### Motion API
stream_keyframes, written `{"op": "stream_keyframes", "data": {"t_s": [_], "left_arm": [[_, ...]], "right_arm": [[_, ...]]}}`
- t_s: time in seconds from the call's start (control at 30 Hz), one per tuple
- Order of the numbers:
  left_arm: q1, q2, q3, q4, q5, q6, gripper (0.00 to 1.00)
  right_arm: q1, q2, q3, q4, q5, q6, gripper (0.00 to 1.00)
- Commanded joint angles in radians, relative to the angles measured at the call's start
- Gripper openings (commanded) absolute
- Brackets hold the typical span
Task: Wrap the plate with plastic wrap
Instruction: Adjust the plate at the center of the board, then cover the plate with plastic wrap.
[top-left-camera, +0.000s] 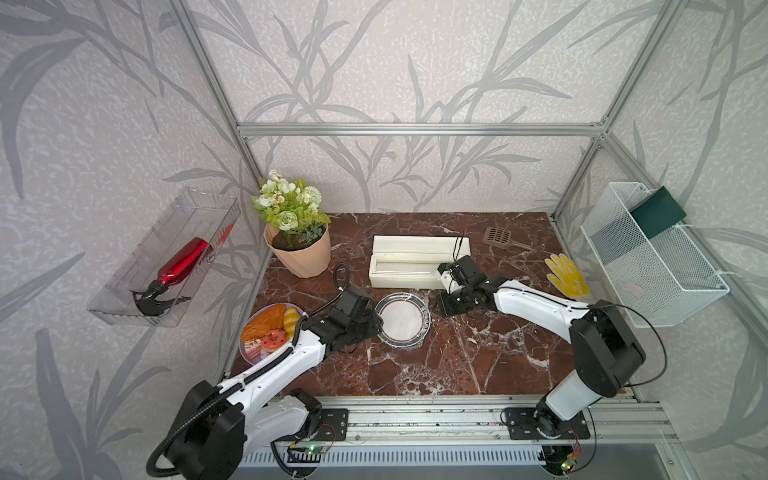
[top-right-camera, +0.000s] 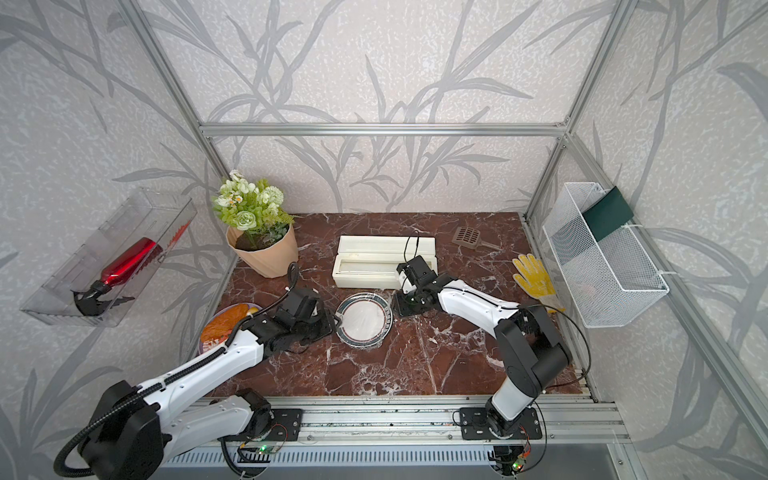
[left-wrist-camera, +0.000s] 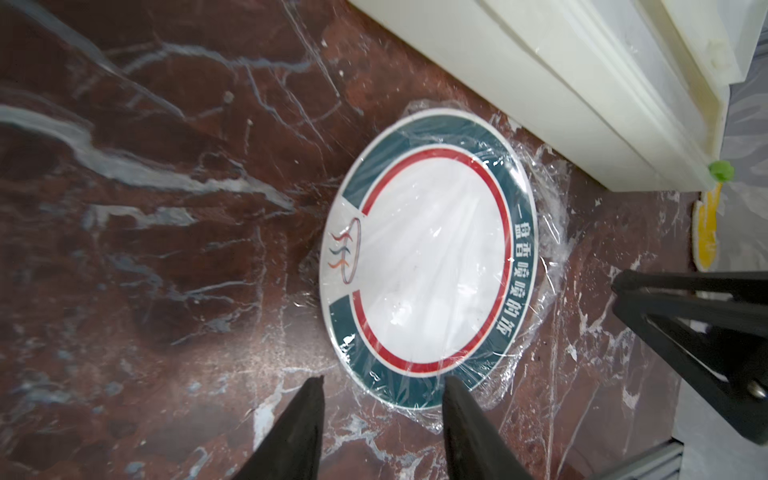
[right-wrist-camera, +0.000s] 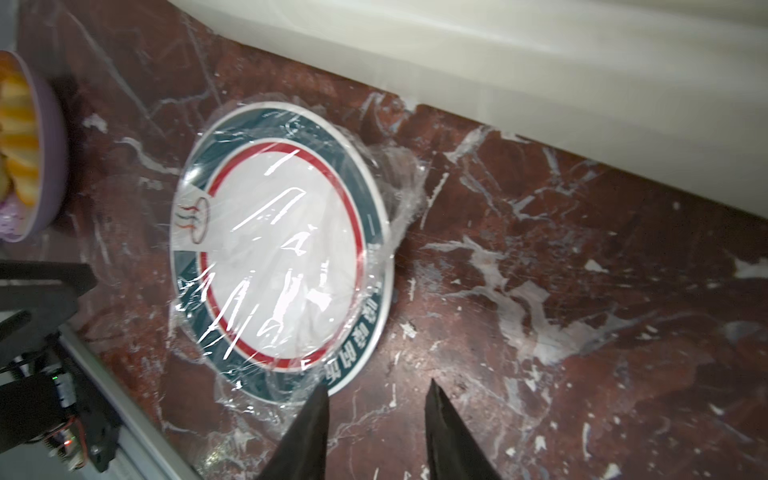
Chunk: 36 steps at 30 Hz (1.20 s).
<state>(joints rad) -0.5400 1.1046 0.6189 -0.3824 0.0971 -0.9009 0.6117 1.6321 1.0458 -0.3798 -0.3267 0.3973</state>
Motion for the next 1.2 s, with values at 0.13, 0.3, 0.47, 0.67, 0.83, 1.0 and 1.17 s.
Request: {"op": "stream_keyframes", "data": {"t_s": [0.13, 0.3, 0.47, 0.67, 0.83, 1.0, 1.17], "left_arm": [[0.024, 0.085, 0.035, 0.002, -0.147, 0.029, 0.48], [0.036, 0.147, 0.023, 0.063, -0.141, 0.015, 0.49], [0.041, 0.24, 0.037, 0.1, -0.113, -0.013, 0.48], [0.04, 0.319, 0.084, 0.093, -0.083, -0.007, 0.48], [0.04, 0.33, 0.085, 0.1, -0.092, -0.001, 0.48], [0.04, 0.339, 0.082, 0.103, -0.093, 0.002, 0.47], [0.04, 0.345, 0.079, 0.107, -0.084, 0.002, 0.47]], "right_arm": [[0.017, 0.099, -0.009, 0.095, -0.159, 0.132, 0.41], [0.017, 0.146, -0.008, 0.123, -0.163, 0.14, 0.36], [0.011, 0.147, -0.021, 0.139, -0.147, 0.144, 0.14], [-0.011, 0.089, -0.074, 0.134, -0.107, 0.141, 0.0], [-0.016, 0.046, -0.109, 0.119, -0.067, 0.13, 0.0], [-0.018, 0.051, -0.13, 0.125, -0.043, 0.131, 0.0], [-0.018, 0.137, -0.12, 0.139, -0.059, 0.135, 0.03]]}}
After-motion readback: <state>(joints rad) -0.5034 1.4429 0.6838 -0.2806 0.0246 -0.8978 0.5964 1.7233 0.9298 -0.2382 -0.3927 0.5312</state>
